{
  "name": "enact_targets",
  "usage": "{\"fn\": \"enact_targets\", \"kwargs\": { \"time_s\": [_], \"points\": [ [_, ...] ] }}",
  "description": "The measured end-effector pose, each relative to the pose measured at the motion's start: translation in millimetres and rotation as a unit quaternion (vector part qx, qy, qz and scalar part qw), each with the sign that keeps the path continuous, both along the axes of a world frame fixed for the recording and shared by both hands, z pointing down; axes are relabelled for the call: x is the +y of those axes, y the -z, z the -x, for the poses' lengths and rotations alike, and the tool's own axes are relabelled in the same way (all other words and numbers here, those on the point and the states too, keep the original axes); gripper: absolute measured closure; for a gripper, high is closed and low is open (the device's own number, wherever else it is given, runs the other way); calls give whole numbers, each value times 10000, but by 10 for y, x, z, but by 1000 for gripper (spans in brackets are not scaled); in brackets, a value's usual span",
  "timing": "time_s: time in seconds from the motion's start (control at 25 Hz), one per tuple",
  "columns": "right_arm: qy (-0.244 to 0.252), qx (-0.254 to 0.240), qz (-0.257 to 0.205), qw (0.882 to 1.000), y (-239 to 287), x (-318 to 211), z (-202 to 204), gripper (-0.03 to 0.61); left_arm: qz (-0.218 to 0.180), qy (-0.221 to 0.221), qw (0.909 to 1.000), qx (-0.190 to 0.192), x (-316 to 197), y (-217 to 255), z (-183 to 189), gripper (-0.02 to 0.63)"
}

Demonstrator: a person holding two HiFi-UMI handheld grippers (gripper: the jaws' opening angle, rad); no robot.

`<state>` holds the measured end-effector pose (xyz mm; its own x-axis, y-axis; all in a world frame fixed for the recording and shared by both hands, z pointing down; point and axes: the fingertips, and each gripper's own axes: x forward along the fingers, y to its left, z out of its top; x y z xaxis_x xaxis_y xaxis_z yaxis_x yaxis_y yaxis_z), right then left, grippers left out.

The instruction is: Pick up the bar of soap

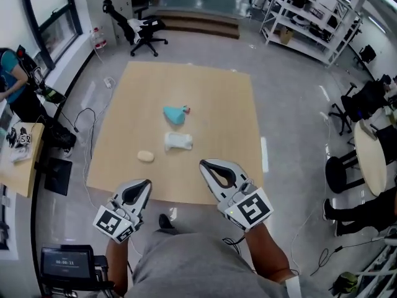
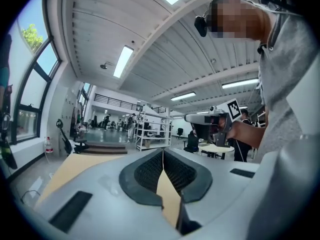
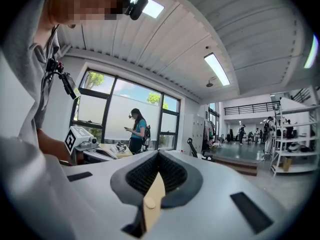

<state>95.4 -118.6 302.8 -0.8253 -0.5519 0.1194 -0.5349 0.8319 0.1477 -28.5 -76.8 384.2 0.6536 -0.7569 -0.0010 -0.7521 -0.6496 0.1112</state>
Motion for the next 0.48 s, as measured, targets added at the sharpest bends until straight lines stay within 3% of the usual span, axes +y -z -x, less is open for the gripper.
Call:
{"fn": "enact_targets", "kwargs": {
  "time_s": [0.12, 0.24, 0.48],
  "points": [
    [97, -19, -79, 9999, 131, 441, -649, 572, 134, 72, 9986, 514, 310, 39, -609, 607],
    [263, -83, -62, 9996, 152, 882, -1080, 572, 190, 153, 9986, 477, 524, 38, -1077, 607],
    [181, 47, 15, 9998, -99, 979, -1055, 572, -15, -275, 9988, 417, 474, 20, -1258, 607]
  ]
}}
